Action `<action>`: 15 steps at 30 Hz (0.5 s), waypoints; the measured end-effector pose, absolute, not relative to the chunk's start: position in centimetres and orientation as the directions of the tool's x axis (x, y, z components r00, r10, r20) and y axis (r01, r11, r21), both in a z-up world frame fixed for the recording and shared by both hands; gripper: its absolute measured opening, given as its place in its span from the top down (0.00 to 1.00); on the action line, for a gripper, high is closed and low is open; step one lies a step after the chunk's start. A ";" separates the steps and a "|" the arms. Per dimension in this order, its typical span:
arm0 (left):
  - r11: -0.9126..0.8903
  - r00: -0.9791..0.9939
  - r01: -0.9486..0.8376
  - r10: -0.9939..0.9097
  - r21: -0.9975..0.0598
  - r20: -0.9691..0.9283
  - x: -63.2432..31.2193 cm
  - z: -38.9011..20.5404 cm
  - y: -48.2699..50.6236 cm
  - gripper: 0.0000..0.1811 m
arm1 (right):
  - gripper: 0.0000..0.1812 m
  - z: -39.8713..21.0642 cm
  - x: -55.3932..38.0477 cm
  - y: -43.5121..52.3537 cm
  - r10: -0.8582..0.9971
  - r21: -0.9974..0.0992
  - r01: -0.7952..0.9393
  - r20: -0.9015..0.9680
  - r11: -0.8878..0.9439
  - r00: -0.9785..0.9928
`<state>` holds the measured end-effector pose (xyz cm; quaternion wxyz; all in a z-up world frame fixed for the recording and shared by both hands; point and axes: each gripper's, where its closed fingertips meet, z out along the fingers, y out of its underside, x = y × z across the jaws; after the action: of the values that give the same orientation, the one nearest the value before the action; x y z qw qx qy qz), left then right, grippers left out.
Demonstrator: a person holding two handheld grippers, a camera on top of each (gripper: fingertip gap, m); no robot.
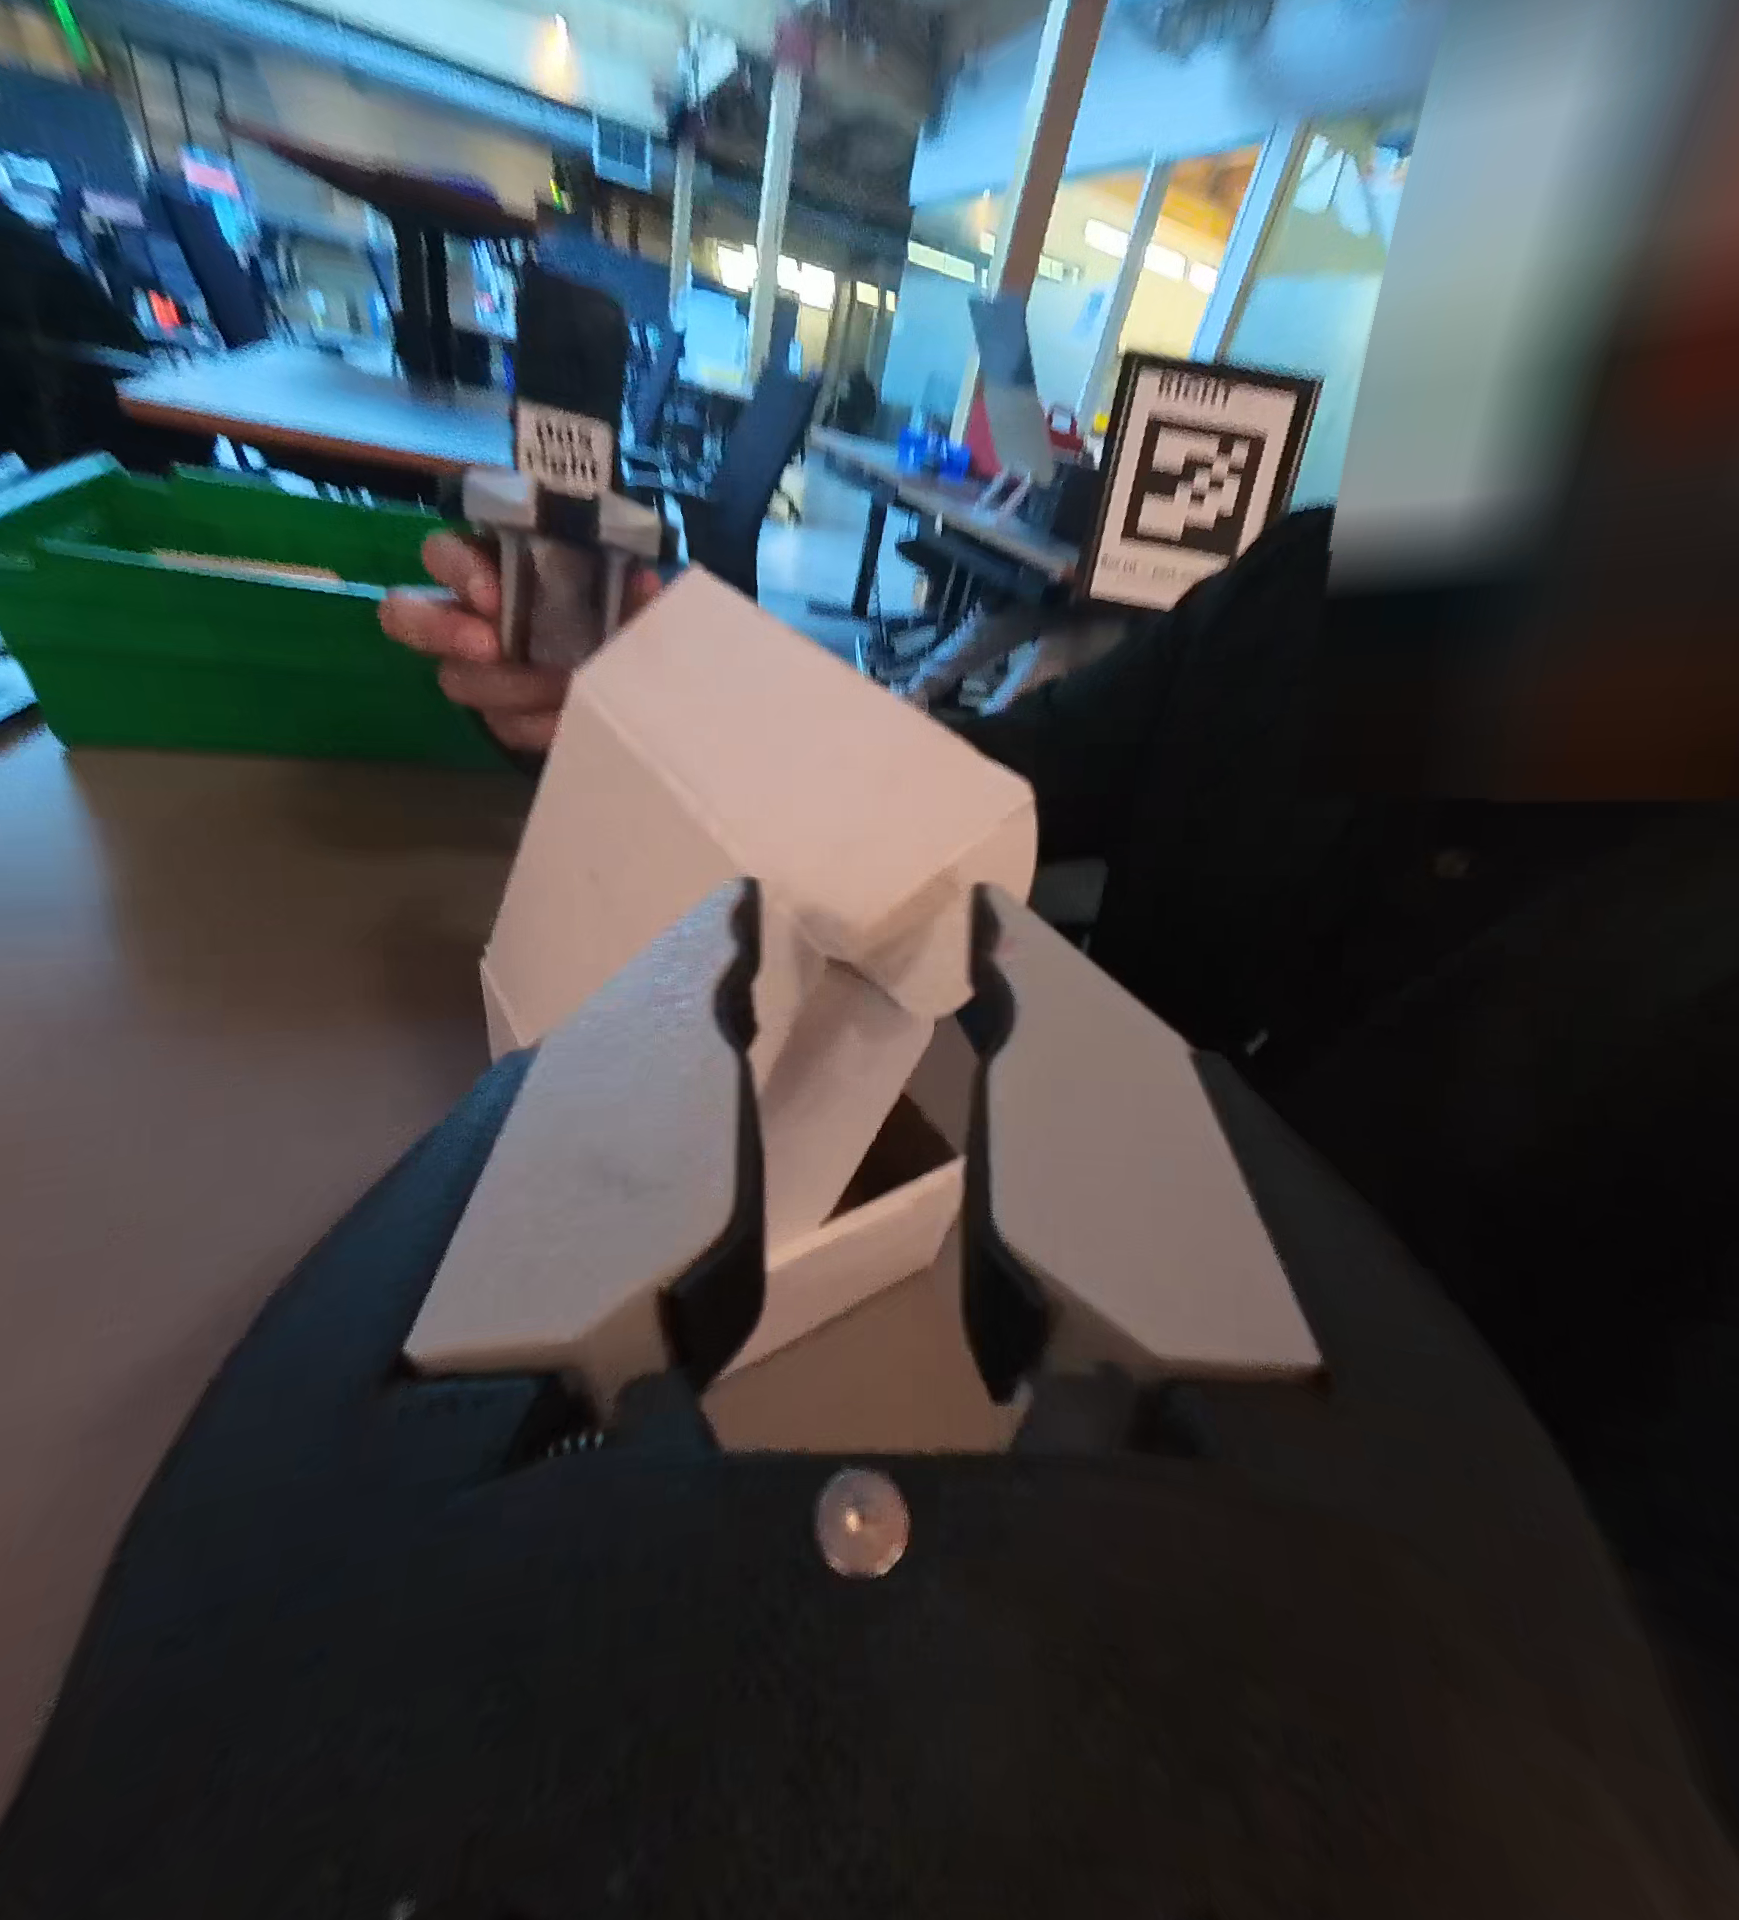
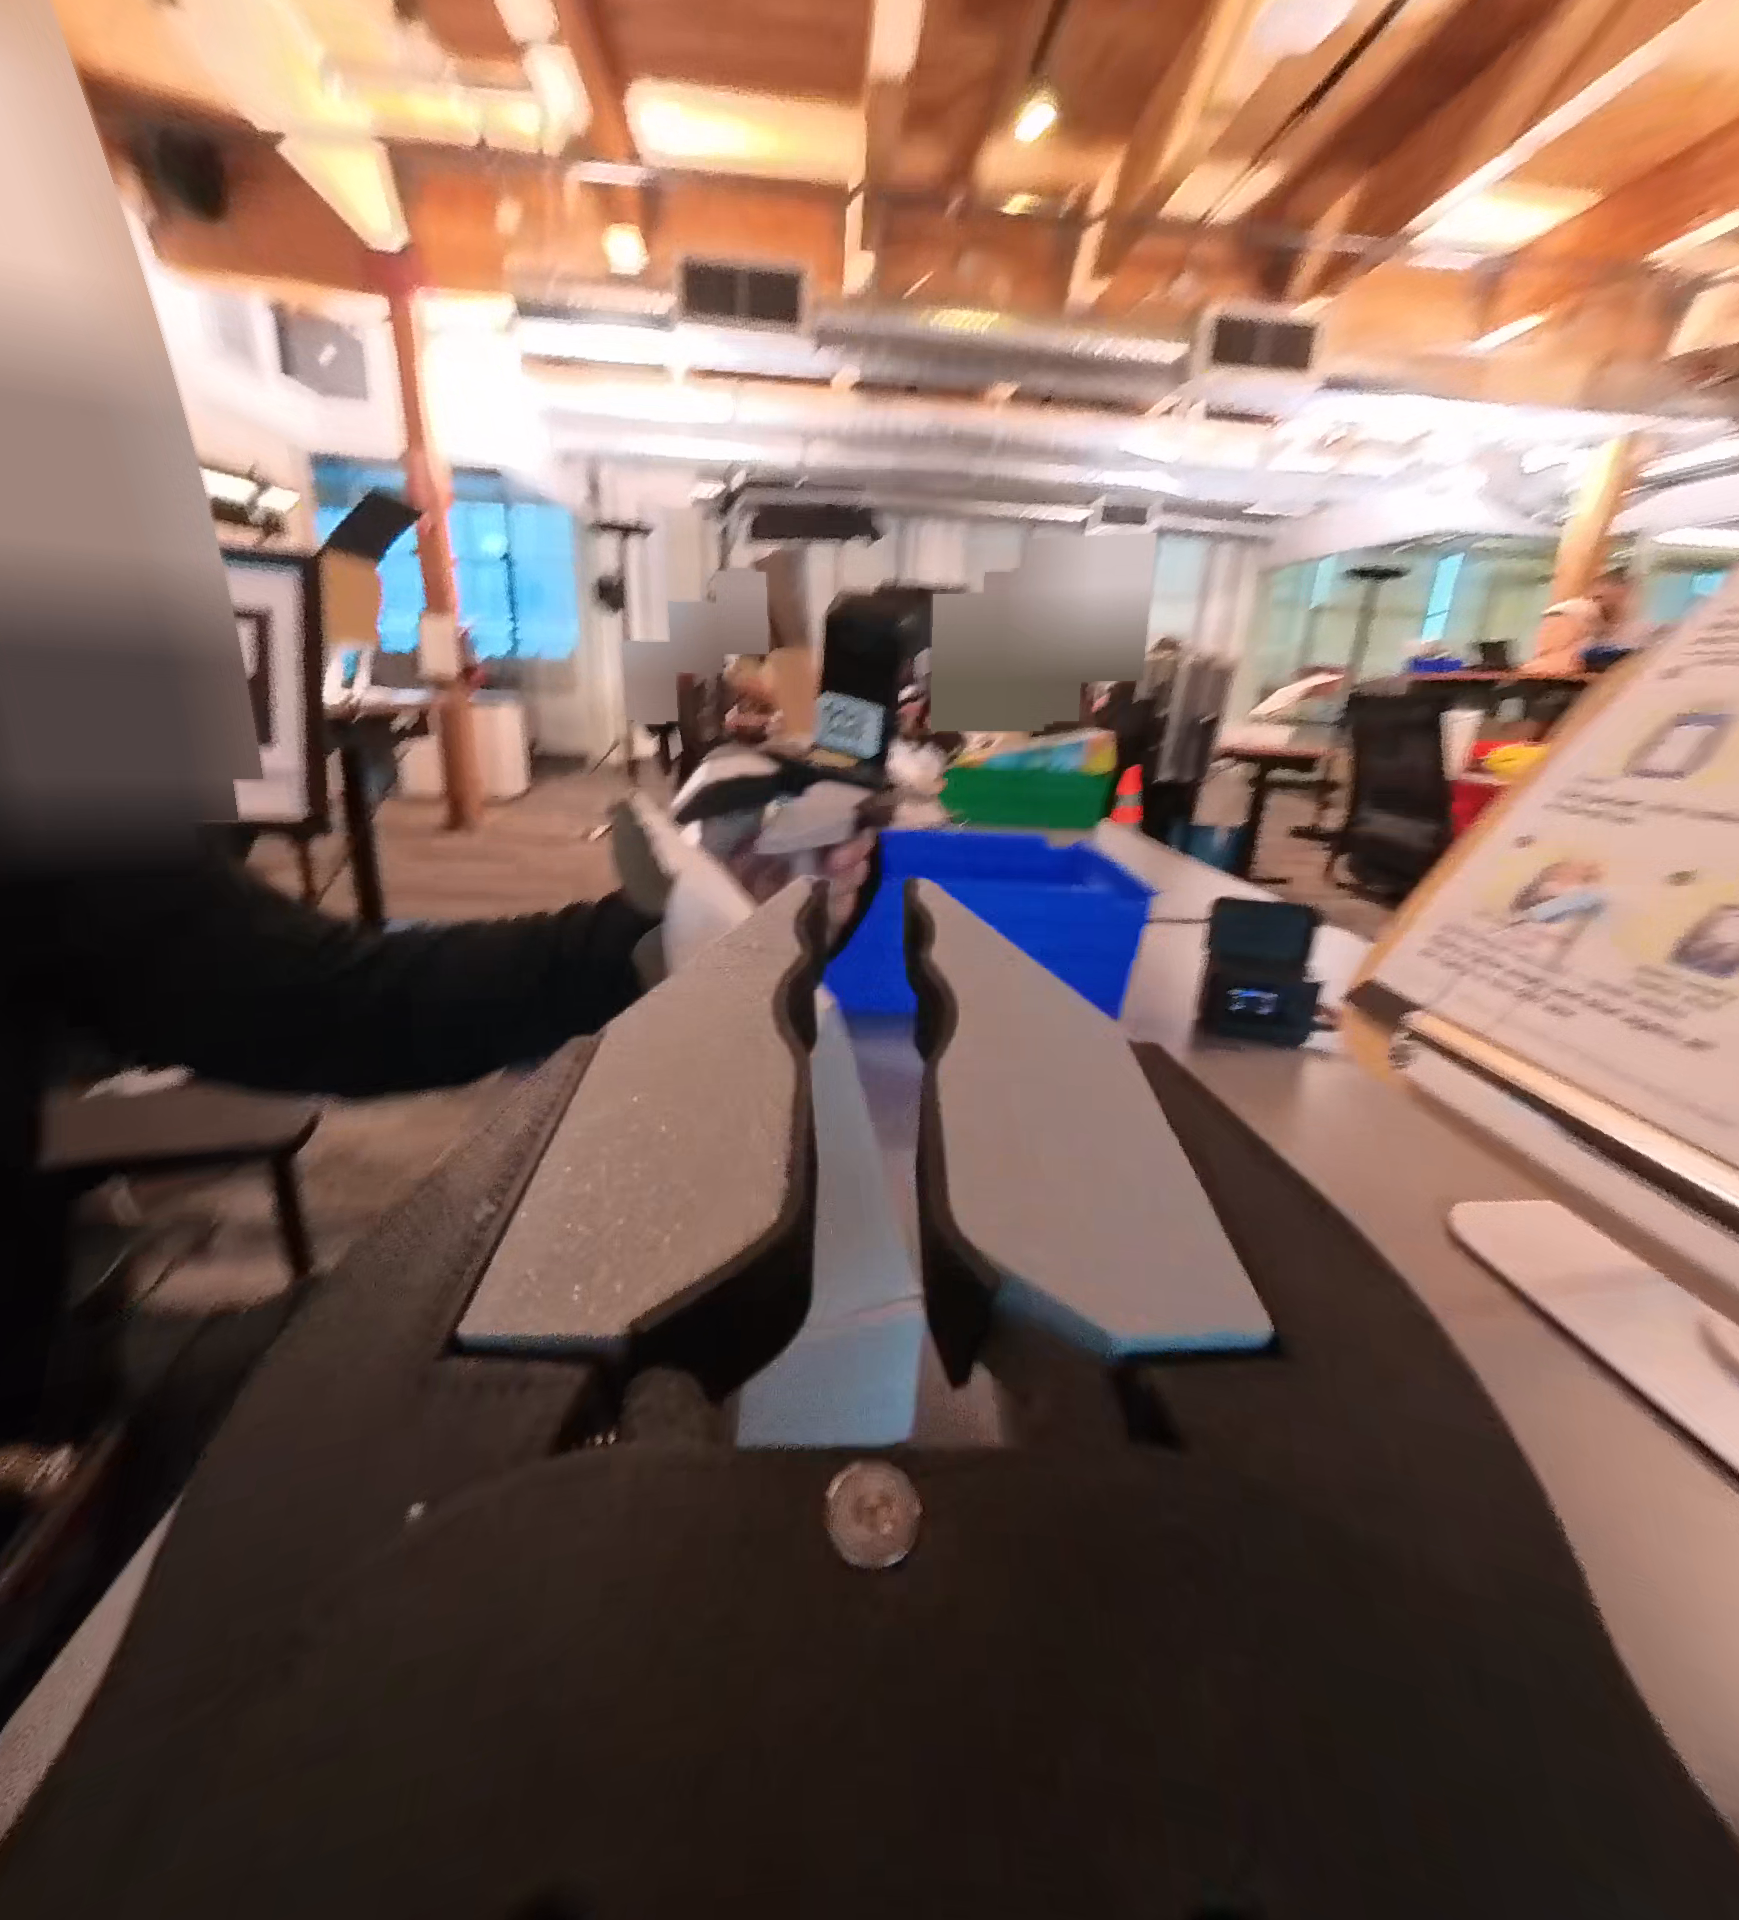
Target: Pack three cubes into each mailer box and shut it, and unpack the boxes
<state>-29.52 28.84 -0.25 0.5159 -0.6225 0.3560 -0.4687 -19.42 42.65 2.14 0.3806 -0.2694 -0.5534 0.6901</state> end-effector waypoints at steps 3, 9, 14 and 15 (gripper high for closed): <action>-0.200 0.322 0.120 -0.919 -0.972 0.229 -30.5 0.7 29.4 1.00 | 1.00 2.3 -21.4 45.7 0.909 -0.963 -0.228 -0.039 -0.145 -0.416; -0.320 0.307 0.047 -0.897 -0.946 0.319 -29.4 -1.9 30.4 1.00 | 0.97 -3.0 -23.9 42.6 0.874 -1.000 0.004 -0.008 -0.007 -0.485; -0.325 0.264 -0.040 -0.916 -0.945 0.303 -27.9 -3.0 29.6 1.00 | 0.99 -3.3 -24.0 40.2 0.837 -1.000 -0.012 0.010 0.004 -0.546; -0.331 0.260 -0.058 -0.916 -0.942 0.305 -27.7 -3.3 29.5 1.00 | 1.00 -3.5 -23.8 39.8 0.822 -1.000 -0.003 0.004 0.003 -0.570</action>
<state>-27.69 29.49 -3.35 0.4446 -0.6577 0.3702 -0.4824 -23.83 39.83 -3.50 0.3296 -0.3265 -0.6269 0.6259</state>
